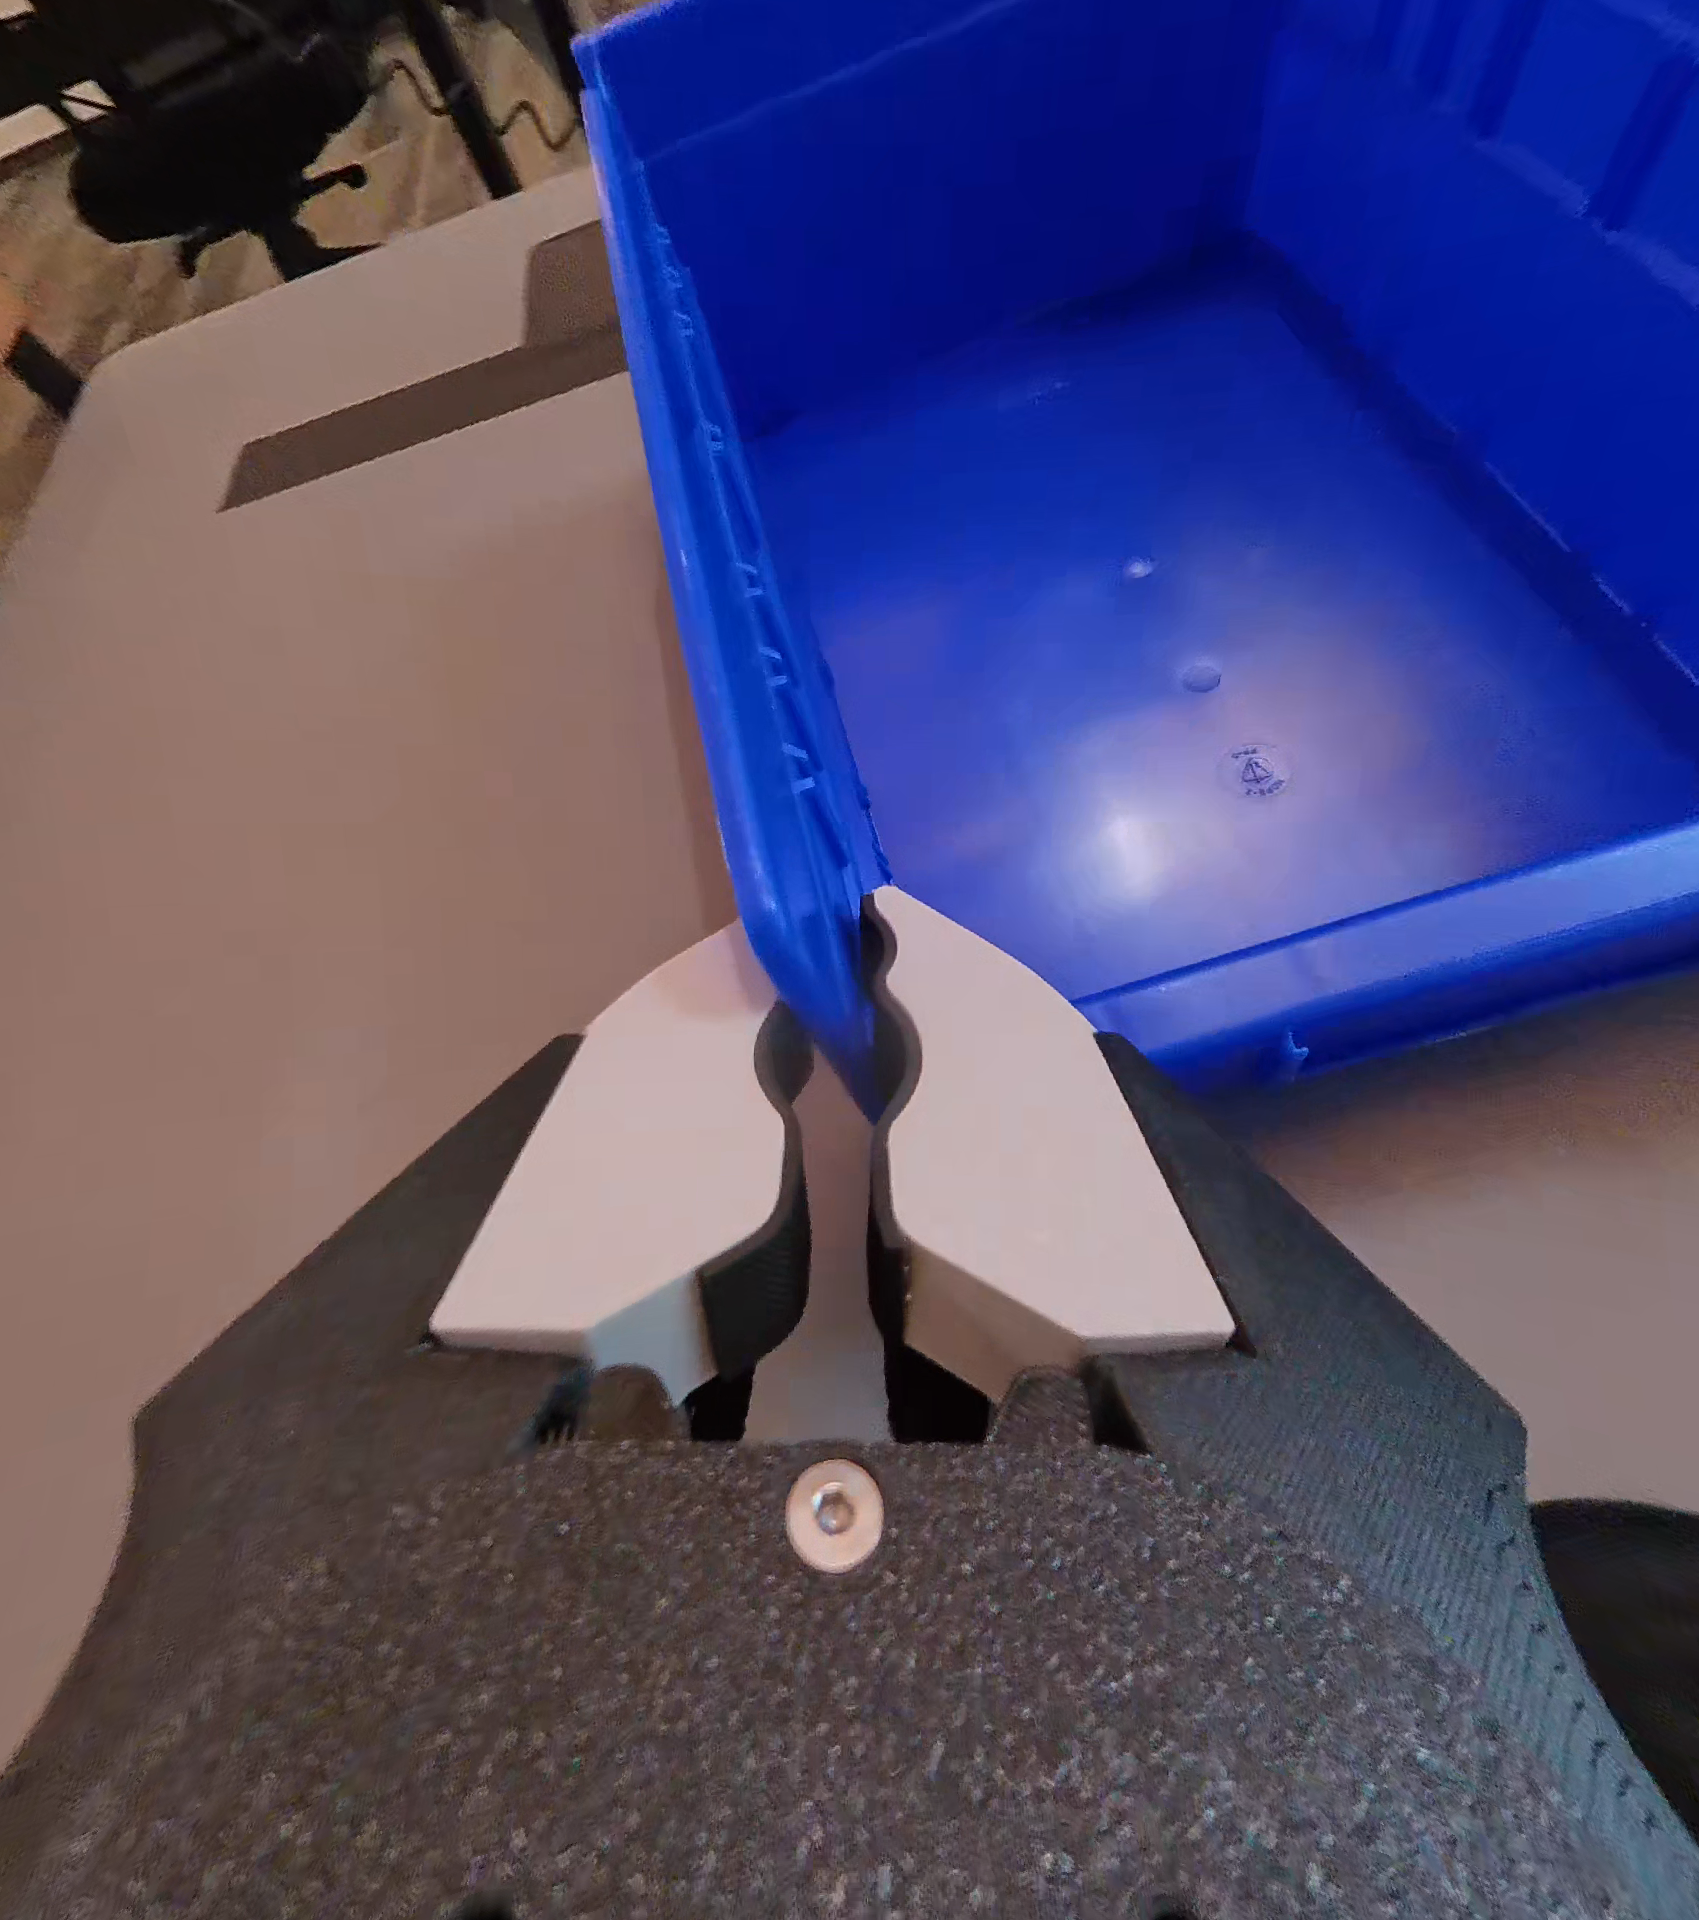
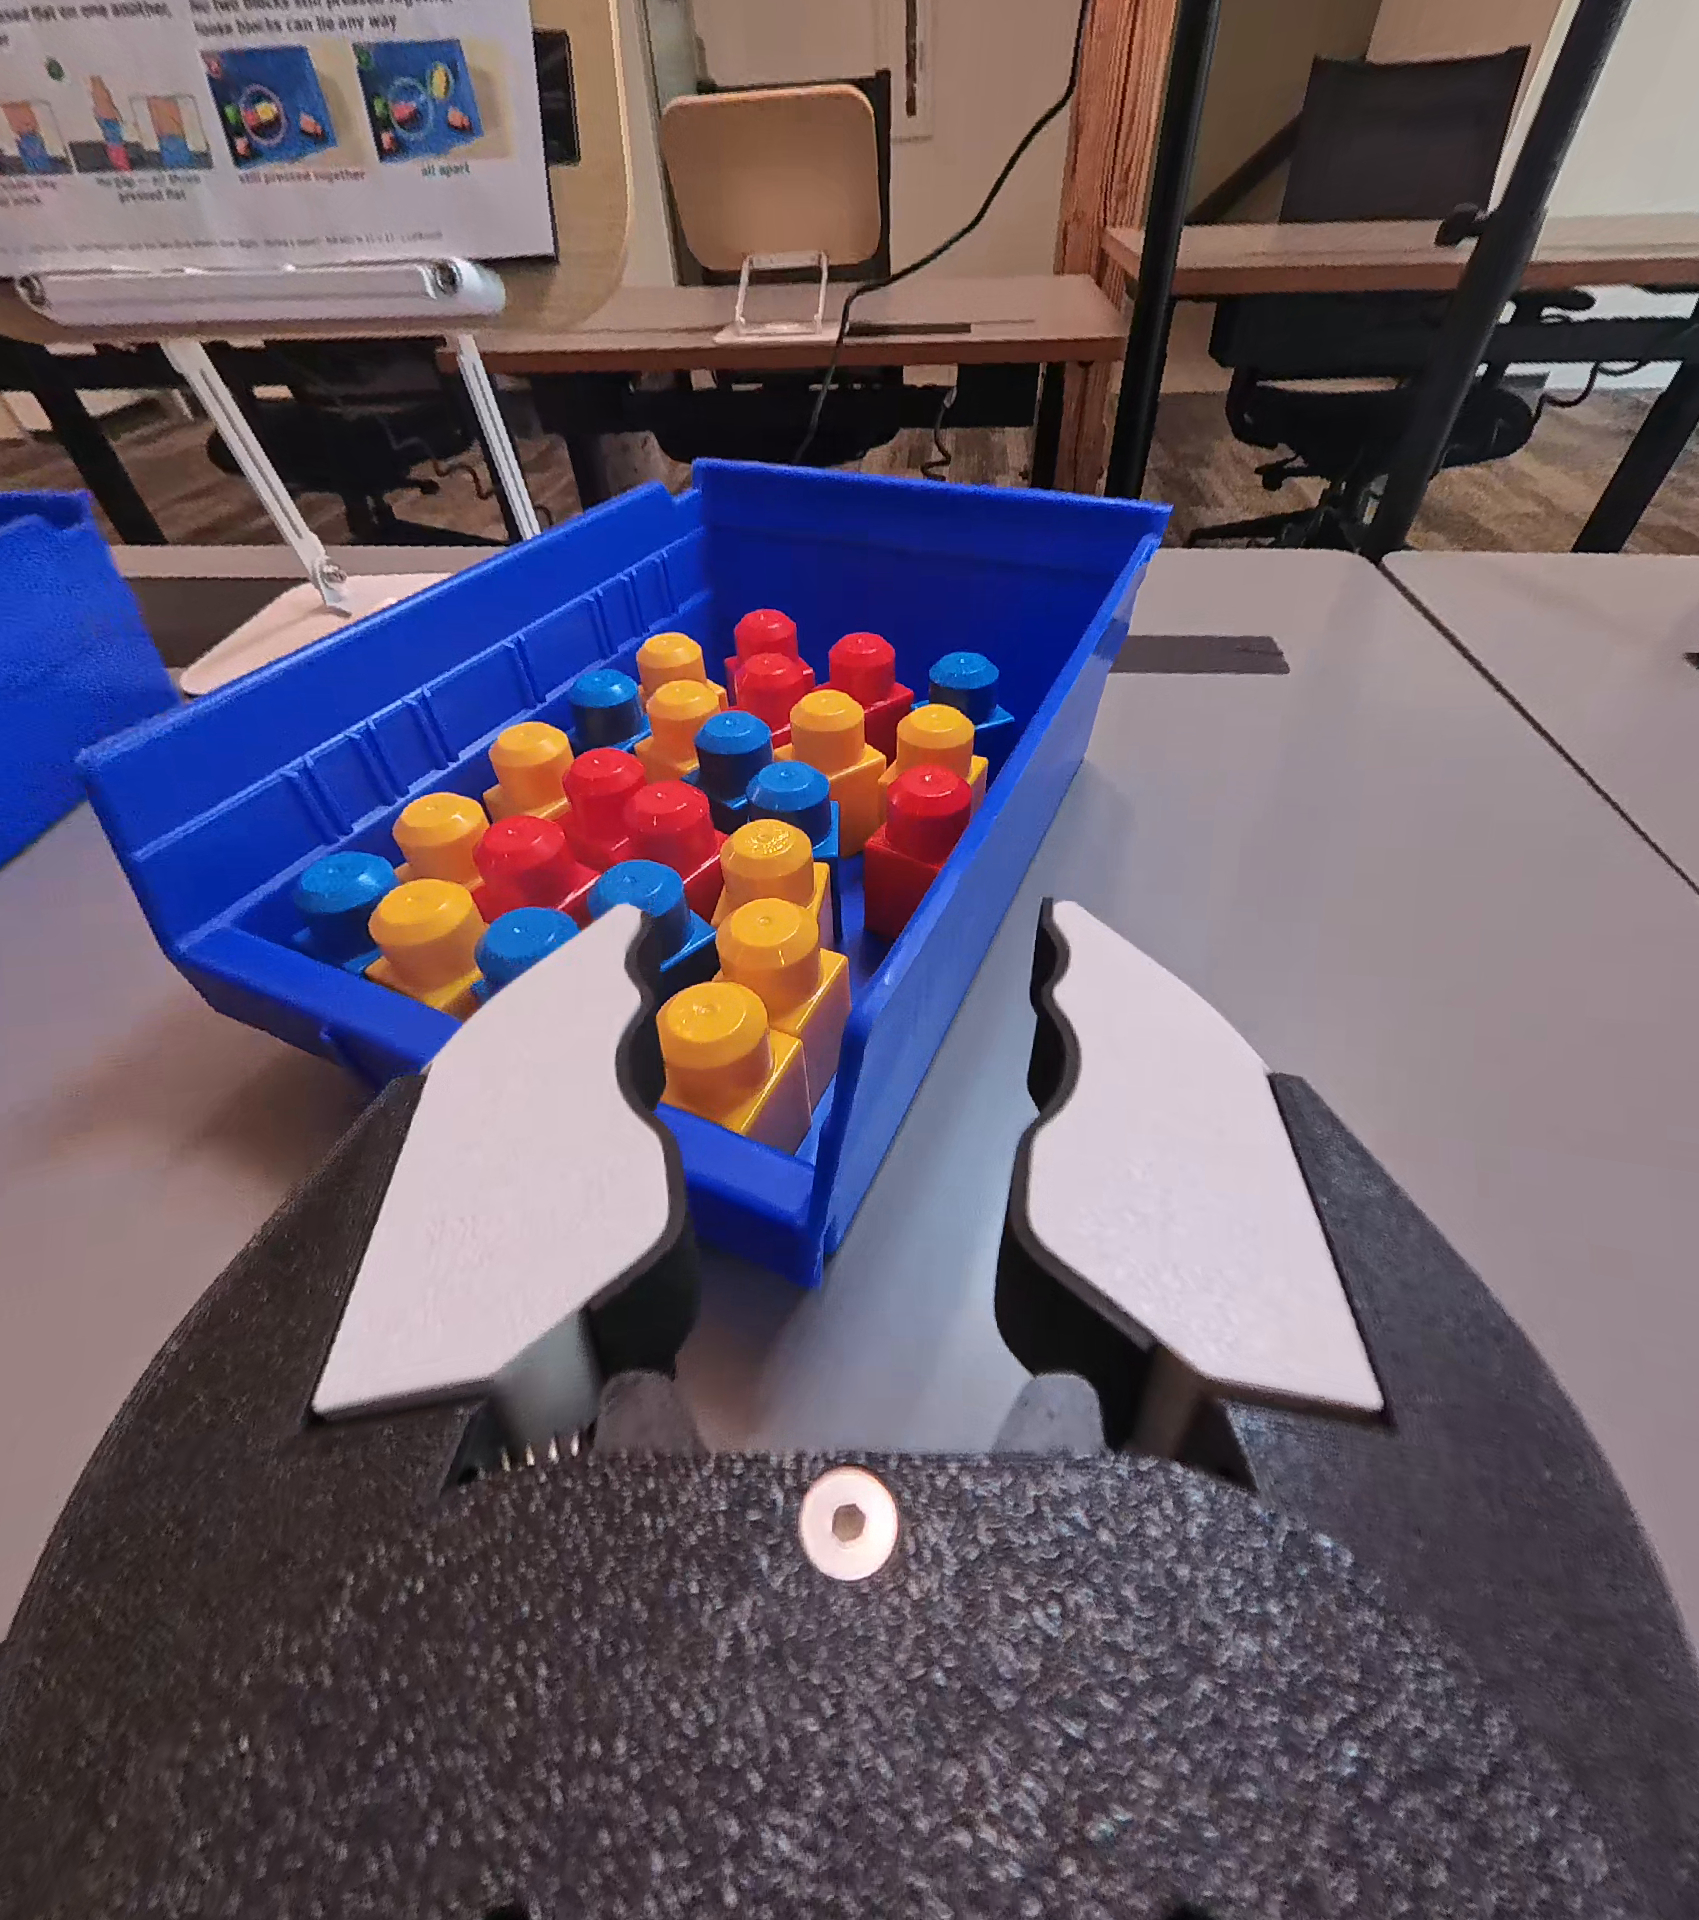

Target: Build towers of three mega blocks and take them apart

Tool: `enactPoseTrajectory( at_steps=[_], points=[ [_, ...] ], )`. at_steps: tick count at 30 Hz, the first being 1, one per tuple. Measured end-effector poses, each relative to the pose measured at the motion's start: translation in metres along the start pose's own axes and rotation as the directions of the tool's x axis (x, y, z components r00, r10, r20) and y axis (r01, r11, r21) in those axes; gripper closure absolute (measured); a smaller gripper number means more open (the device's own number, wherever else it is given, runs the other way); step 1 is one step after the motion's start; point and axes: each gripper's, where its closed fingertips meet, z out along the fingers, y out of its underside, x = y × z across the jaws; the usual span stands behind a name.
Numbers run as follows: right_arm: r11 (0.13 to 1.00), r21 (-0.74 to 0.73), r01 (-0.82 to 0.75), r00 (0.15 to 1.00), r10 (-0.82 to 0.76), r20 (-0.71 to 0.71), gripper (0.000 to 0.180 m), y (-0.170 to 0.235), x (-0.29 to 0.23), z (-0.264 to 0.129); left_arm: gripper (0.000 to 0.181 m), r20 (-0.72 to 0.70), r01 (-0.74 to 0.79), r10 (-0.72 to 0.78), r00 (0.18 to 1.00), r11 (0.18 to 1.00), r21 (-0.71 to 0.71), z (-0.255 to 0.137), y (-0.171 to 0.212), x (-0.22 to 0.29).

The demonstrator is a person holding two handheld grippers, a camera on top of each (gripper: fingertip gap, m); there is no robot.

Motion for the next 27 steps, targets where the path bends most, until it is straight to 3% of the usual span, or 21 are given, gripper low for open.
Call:
enactPoseTrajectory(
  at_steps=[15, 22, 27],
  points=[
    [0.995, -0.092, 0.026, 1.000, -0.025, 0.016, 0.111, 0.018, -0.004, 0.008, 0.177, -0.099, 0.233, -0.231, 0.968, 0.972, 0.015, 0.033, -0.030, 0.029],
    [0.992, -0.121, 0.047, 0.999, -0.045, 0.025, 0.112, 0.024, -0.007, 0.010, 0.178, -0.110, 0.195, -0.191, 0.976, 0.980, 0.032, 0.021, -0.025, 0.034],
    [0.986, -0.157, 0.050, 0.999, -0.047, 0.027, 0.114, 0.032, -0.005, 0.014, 0.152, -0.143, 0.137, -0.123, 0.982, 0.987, 0.089, 0.008, -0.028, 0.045]
  ],
)
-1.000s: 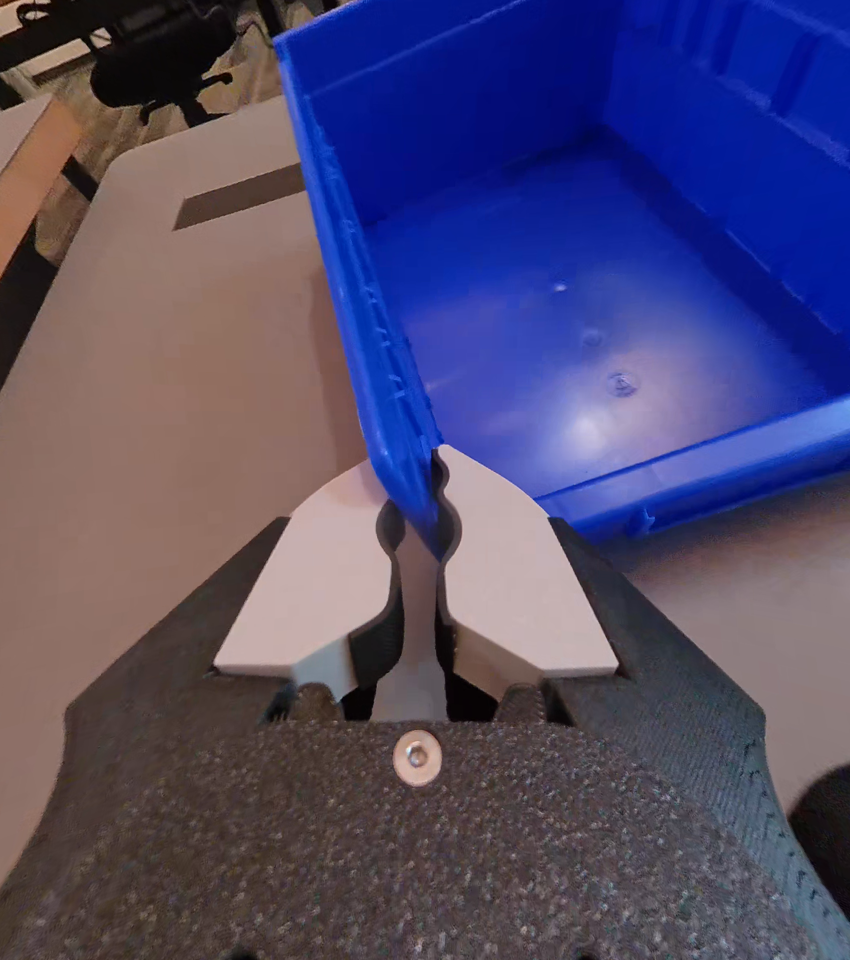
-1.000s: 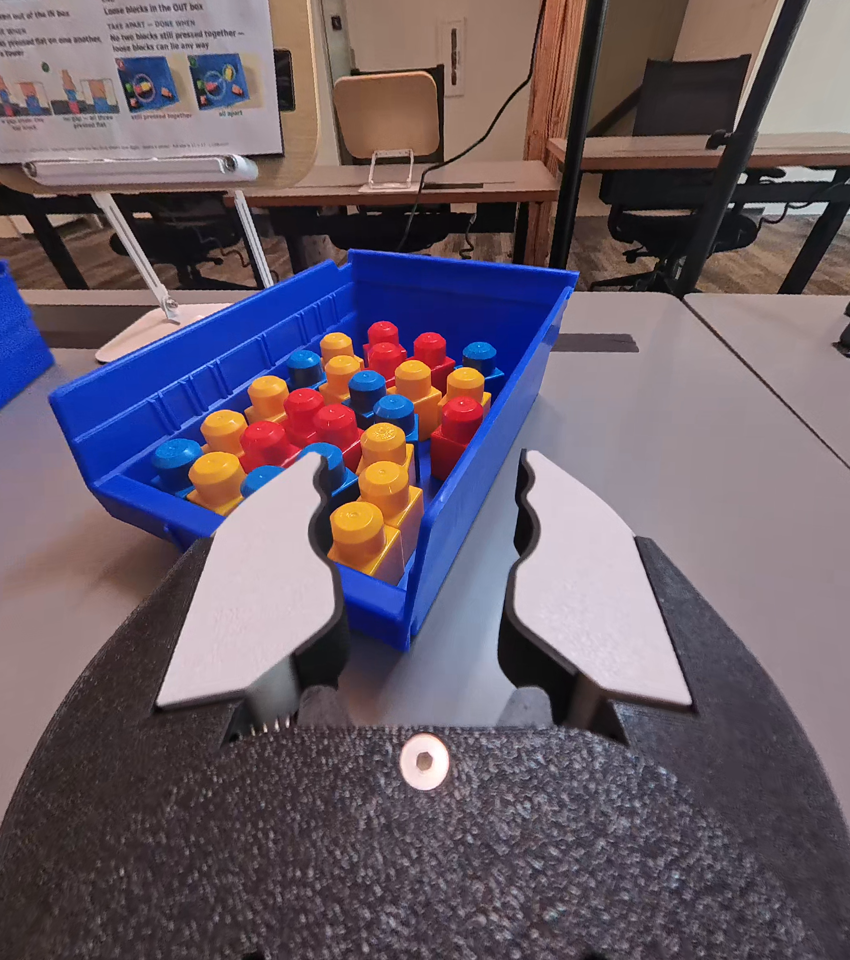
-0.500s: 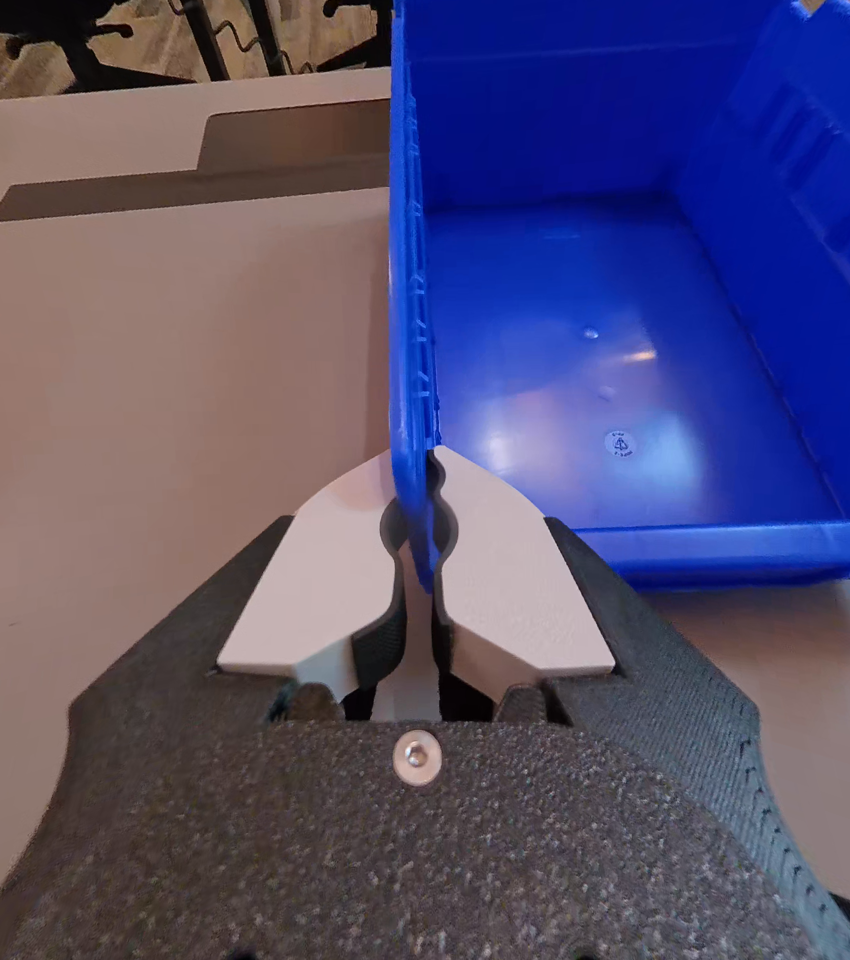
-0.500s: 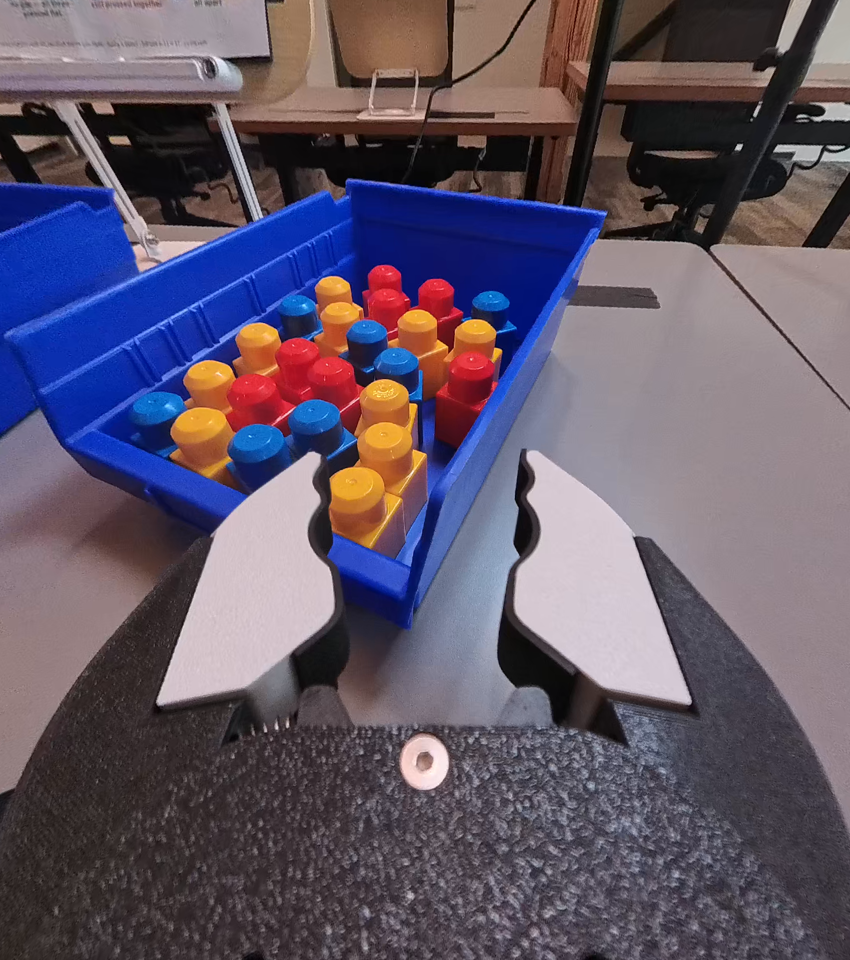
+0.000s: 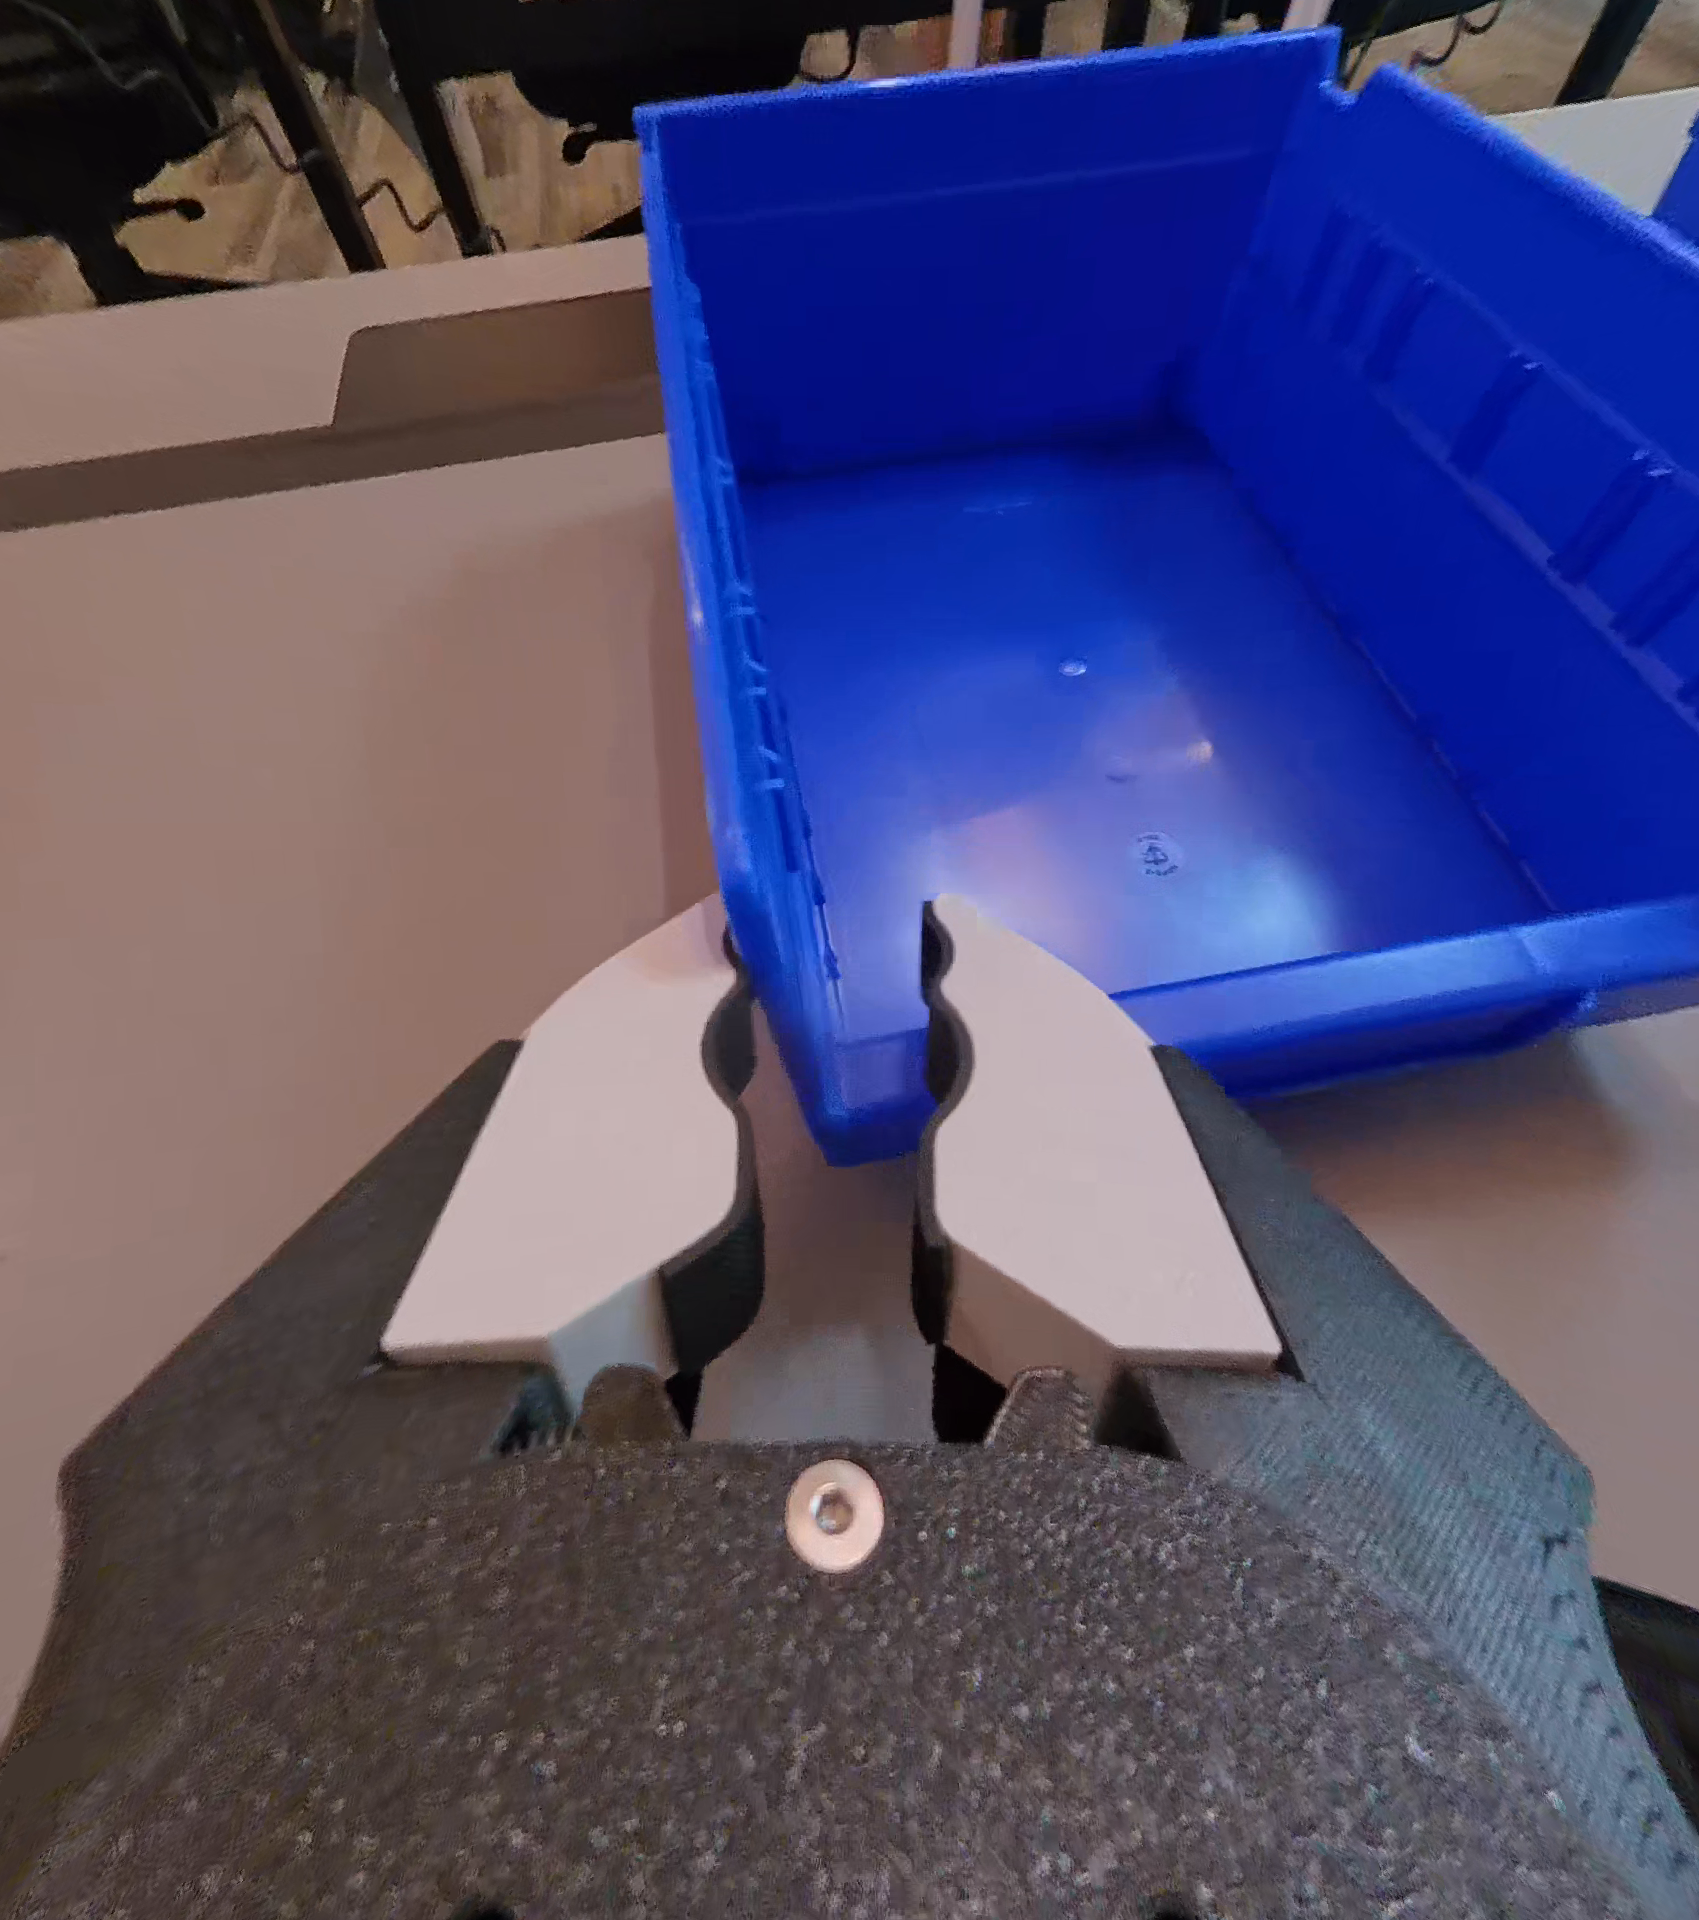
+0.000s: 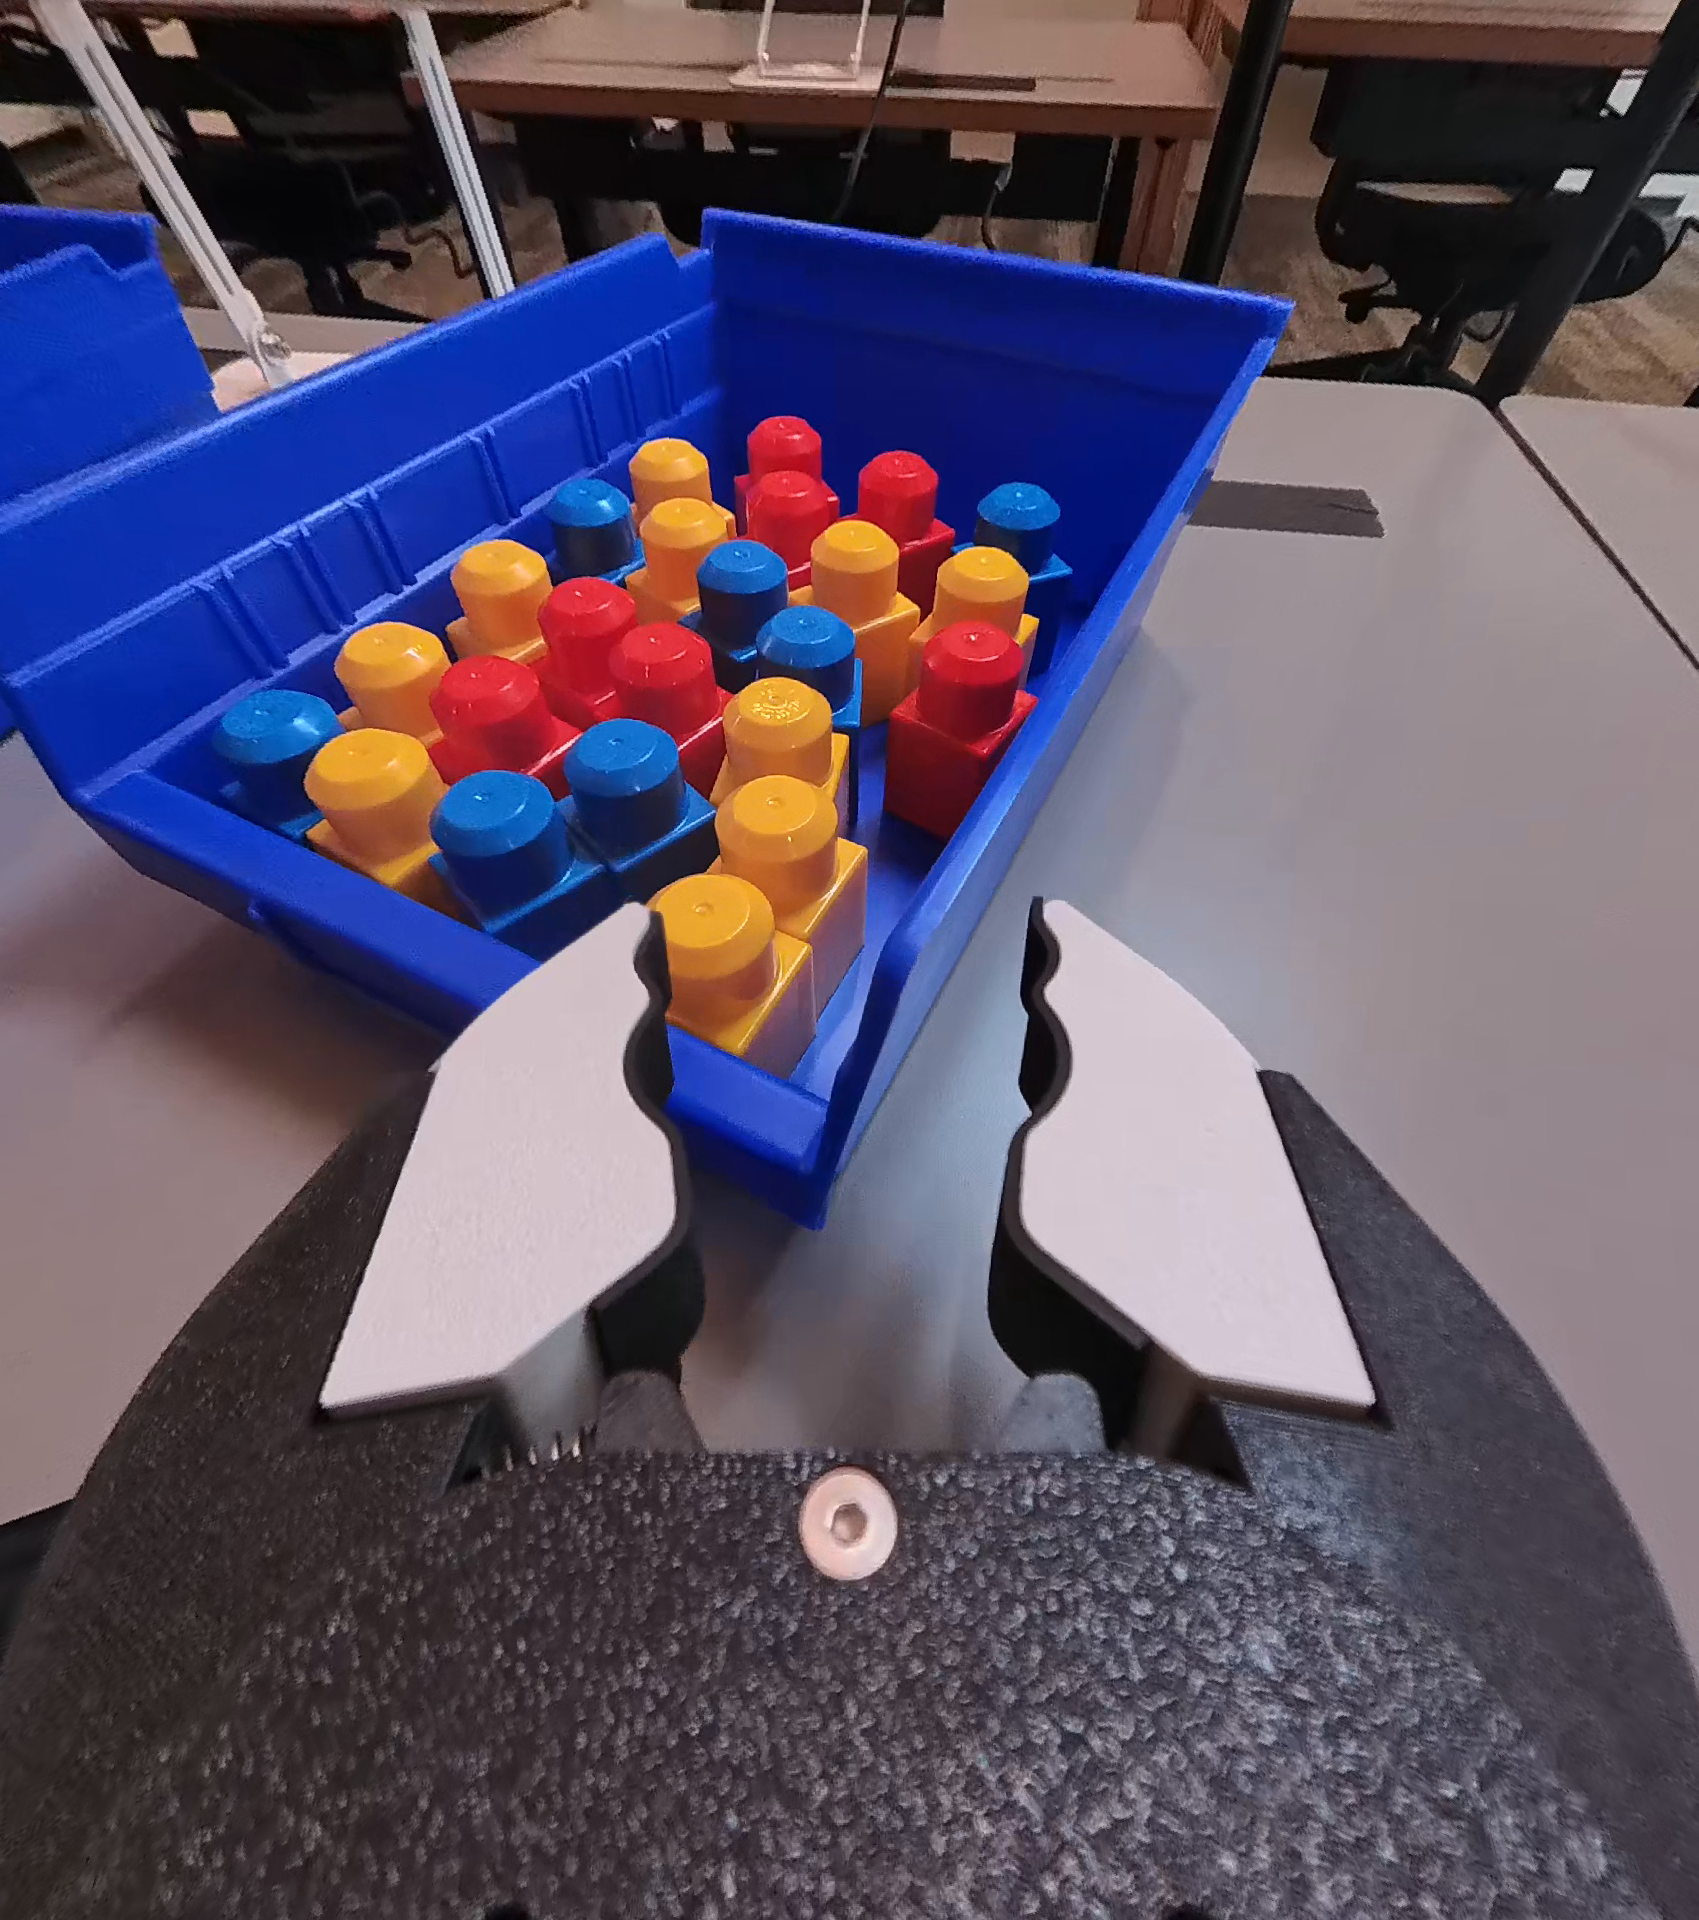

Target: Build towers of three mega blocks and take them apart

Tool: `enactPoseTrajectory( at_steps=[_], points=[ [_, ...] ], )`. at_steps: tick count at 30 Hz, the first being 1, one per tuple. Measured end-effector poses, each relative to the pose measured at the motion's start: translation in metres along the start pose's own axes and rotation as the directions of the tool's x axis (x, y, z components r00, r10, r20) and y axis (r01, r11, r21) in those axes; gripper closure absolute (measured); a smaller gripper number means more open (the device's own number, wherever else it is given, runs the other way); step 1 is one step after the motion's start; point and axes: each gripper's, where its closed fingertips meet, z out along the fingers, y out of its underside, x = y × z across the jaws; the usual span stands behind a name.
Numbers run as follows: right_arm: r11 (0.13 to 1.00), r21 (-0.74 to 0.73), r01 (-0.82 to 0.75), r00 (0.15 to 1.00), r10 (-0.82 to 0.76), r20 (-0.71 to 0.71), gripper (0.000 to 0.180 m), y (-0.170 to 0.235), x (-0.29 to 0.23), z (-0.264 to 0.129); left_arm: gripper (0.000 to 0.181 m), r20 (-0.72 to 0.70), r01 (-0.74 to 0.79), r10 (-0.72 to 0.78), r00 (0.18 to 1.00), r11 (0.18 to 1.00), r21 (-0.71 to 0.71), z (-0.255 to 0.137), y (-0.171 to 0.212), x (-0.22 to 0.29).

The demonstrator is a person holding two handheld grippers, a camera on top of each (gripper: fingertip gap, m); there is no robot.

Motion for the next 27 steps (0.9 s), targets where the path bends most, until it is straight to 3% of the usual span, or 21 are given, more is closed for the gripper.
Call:
enactPoseTrajectory(
  at_steps=[2, 5, 9, 12, 15, 17, 22, 24, 27],
  points=[
    [1.000, -0.014, 0.004, 1.000, -0.004, -0.008, 0.117, 0.003, 0.003, 0.003, 0.144, 0.011, -0.044, 0.044, 0.999, 0.999, 0.017, -0.006, -0.004, 0.000],
    [0.999, -0.027, 0.032, 0.999, -0.033, -0.034, 0.141, 0.002, 0.012, 0.009, 0.143, 0.074, -0.073, 0.066, 0.995, 0.992, 0.101, -0.027, -0.024, -0.014],
    [0.998, -0.059, 0.012, 1.000, -0.013, -0.025, 0.163, 0.001, 0.015, 0.010, 0.148, 0.013, -0.070, 0.069, 0.998, 0.977, 0.202, -0.055, -0.051, 0.000],
    [0.997, -0.080, 0.022, 0.999, -0.024, -0.028, 0.166, 0.004, 0.010, 0.003, 0.154, -0.202, -0.050, 0.104, 0.974, 0.966, 0.253, -0.068, -0.063, 0.063],
    [0.993, -0.107, 0.045, 0.999, -0.045, 0.005, 0.168, 0.009, -0.011, -0.009, 0.152, -0.454, -0.099, 0.200, 0.868, 0.966, 0.238, -0.073, -0.052, 0.159],
    [0.989, -0.134, 0.065, 0.998, -0.063, 0.018, 0.170, 0.012, -0.025, -0.015, 0.148, -0.540, -0.170, 0.254, 0.802, 0.965, 0.202, -0.066, -0.037, 0.212],
    [0.982, -0.149, 0.115, 0.992, -0.106, 0.071, 0.174, 0.015, -0.059, -0.024, 0.134, -0.536, -0.331, 0.303, 0.788, 0.943, 0.046, -0.022, -0.008, 0.260],
    [0.980, -0.143, 0.137, 0.990, -0.131, 0.047, 0.174, 0.015, -0.059, -0.026, 0.150, -0.467, -0.376, 0.359, 0.808, 0.925, 0.061, -0.010, -0.011, 0.253],
    [0.987, -0.100, 0.122, 0.991, -0.115, 0.069, 0.173, 0.008, -0.062, -0.033, 0.155, -0.445, -0.385, 0.364, 0.819, 0.922, 0.044, -0.007, -0.013, 0.250]
  ],
)
